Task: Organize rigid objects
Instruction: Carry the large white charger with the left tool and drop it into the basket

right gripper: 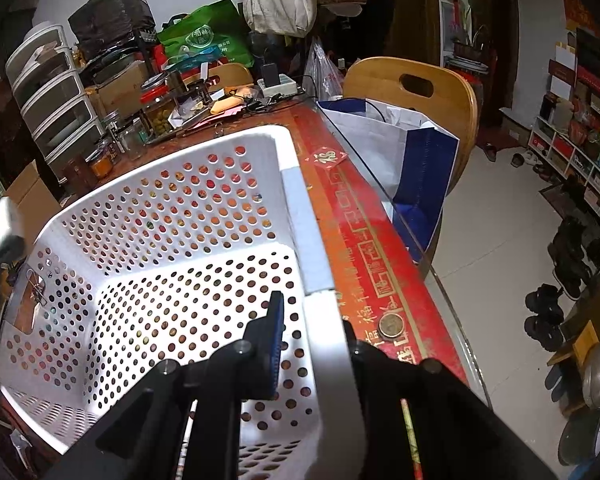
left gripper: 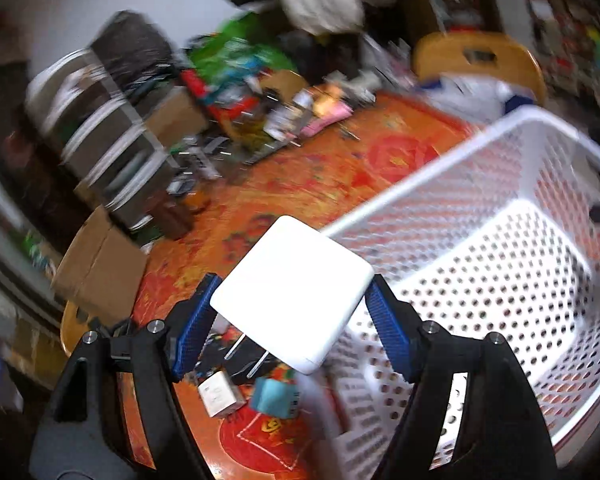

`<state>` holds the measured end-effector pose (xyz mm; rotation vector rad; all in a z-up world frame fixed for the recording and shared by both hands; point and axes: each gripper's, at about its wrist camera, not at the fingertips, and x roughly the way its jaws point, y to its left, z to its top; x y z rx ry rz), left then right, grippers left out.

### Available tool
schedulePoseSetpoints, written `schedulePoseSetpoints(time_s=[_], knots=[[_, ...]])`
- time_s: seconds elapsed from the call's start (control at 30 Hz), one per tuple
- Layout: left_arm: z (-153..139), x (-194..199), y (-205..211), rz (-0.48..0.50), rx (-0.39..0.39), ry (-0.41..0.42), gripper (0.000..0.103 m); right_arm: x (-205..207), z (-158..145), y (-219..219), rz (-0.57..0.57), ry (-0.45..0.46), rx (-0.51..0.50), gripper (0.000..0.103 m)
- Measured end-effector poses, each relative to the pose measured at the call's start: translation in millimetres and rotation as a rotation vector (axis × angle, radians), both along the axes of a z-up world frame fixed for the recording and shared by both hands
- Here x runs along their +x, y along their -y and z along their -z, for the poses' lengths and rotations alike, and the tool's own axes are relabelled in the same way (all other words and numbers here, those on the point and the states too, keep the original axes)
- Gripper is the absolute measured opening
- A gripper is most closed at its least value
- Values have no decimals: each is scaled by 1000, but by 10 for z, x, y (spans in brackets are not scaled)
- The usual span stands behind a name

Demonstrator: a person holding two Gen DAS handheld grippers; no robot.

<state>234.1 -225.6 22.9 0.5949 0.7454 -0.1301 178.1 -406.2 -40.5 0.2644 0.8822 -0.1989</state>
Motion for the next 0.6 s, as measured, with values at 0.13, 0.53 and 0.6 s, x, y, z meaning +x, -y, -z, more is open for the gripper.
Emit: schedulePoseSetpoints(time_s=[0.13, 0.53, 0.6], knots=[[311, 172, 454, 100, 93, -202, 72, -5, 5, 11, -1, -1, 12, 13], [1009, 309, 1004, 180, 356, -459, 88, -7, 12, 20, -4, -15, 22, 13], [954, 315, 1004, 173, 355, -417, 93, -7, 13, 23, -4, -17, 24, 13]])
